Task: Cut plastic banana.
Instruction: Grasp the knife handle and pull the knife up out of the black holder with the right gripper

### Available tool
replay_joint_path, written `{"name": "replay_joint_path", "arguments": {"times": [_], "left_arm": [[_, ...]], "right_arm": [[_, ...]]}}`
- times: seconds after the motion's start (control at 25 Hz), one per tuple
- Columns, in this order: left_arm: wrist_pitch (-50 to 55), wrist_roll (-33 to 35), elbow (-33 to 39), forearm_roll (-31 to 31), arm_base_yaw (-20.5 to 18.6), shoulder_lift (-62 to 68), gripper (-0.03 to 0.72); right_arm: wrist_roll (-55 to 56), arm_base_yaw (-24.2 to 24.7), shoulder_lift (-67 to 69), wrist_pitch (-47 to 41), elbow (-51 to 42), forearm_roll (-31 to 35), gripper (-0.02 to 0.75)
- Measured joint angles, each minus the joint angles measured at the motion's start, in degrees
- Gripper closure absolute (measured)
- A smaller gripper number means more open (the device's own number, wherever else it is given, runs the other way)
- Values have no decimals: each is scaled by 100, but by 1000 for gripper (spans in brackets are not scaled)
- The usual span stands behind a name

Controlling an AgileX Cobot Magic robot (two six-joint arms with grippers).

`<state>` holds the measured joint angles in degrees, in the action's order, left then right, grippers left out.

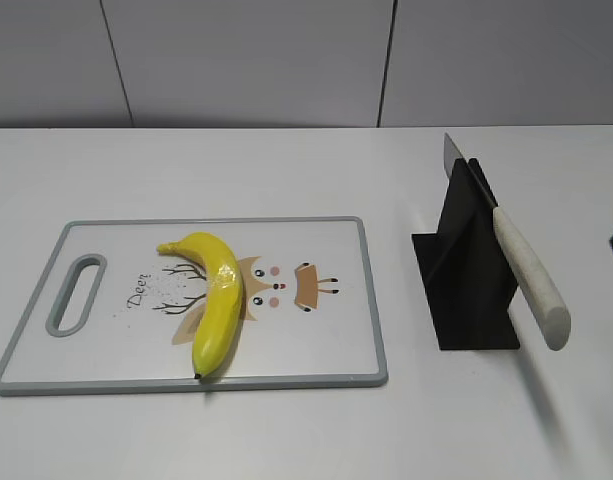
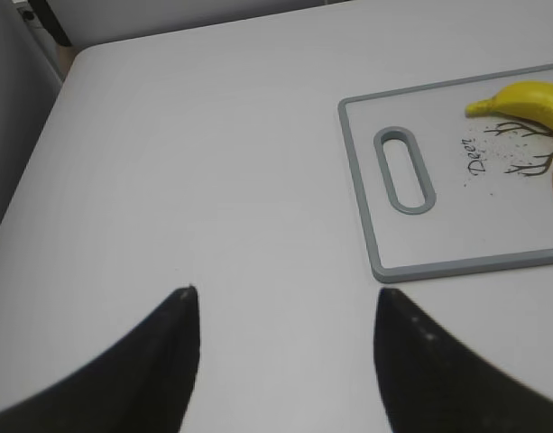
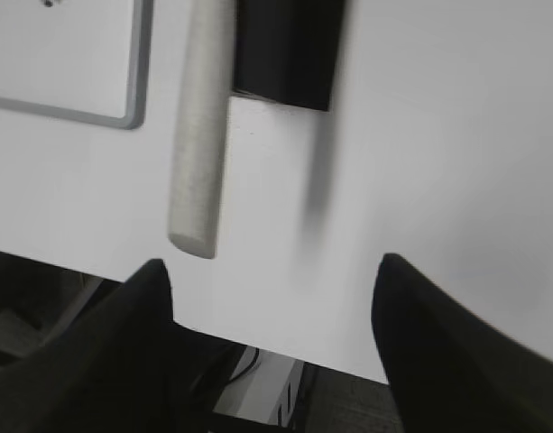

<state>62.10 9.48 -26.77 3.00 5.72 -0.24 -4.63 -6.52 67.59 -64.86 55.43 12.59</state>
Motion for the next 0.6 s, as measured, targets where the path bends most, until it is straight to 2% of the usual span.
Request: {"name": "replay_joint_path", "arguments": {"times": [0.28, 0.48, 0.6], "left_arm": [[0, 0, 0, 0, 0, 0, 123], [0, 0, 0, 0, 0, 0, 123], [0, 0, 0, 5, 0, 0, 123]], "right_arm": [[355, -1137, 997, -52, 775, -160, 216], [1112, -1615, 1416, 127, 862, -736, 216], [1411, -1743, 1720, 167, 862, -891, 218]]}}
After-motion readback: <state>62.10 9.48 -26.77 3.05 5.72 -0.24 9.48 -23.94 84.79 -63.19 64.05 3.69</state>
